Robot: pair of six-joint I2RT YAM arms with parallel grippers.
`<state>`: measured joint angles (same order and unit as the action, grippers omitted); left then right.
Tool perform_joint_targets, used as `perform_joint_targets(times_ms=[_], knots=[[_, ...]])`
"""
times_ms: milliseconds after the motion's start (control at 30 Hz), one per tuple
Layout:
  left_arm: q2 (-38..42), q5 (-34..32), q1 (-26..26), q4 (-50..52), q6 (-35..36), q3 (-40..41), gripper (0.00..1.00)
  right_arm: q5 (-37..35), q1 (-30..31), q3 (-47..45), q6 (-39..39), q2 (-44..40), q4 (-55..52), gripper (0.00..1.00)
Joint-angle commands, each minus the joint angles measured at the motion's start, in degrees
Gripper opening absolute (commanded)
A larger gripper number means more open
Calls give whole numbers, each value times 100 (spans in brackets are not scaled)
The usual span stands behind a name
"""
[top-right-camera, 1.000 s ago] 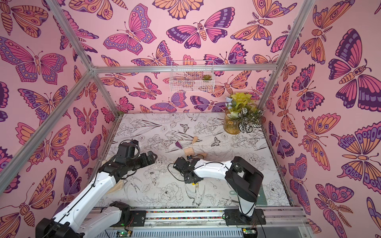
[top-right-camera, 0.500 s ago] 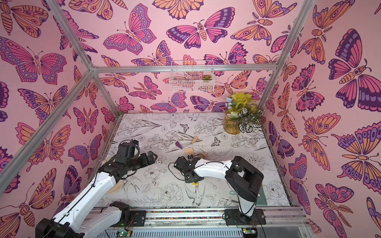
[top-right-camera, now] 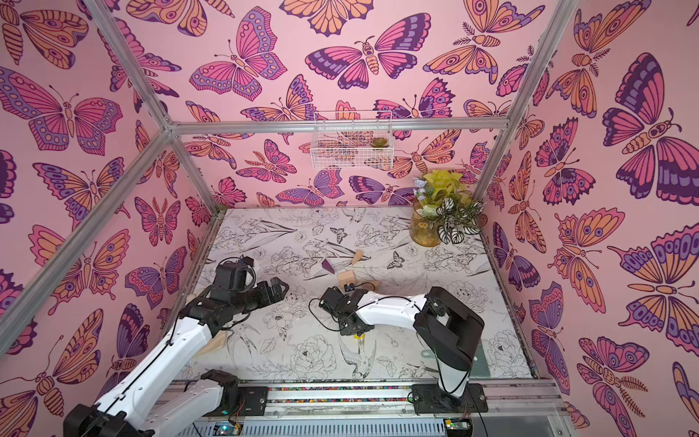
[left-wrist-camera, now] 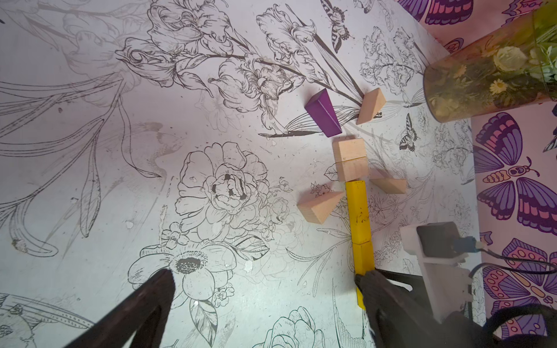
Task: Assemble a small pinwheel with building blocks
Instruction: Assemble the building block at the center of the board.
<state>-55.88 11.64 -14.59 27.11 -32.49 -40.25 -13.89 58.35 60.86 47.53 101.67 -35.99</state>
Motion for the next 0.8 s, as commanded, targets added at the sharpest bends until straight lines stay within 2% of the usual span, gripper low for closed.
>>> perform_joint_targets(times_ms=[0, 767], knots=[[59, 61, 27, 101, -42, 97, 100, -87, -78, 99, -33, -68, -112, 30], [77, 84, 30, 92, -64, 138, 100, 40, -112, 92, -244, -9, 19, 31]])
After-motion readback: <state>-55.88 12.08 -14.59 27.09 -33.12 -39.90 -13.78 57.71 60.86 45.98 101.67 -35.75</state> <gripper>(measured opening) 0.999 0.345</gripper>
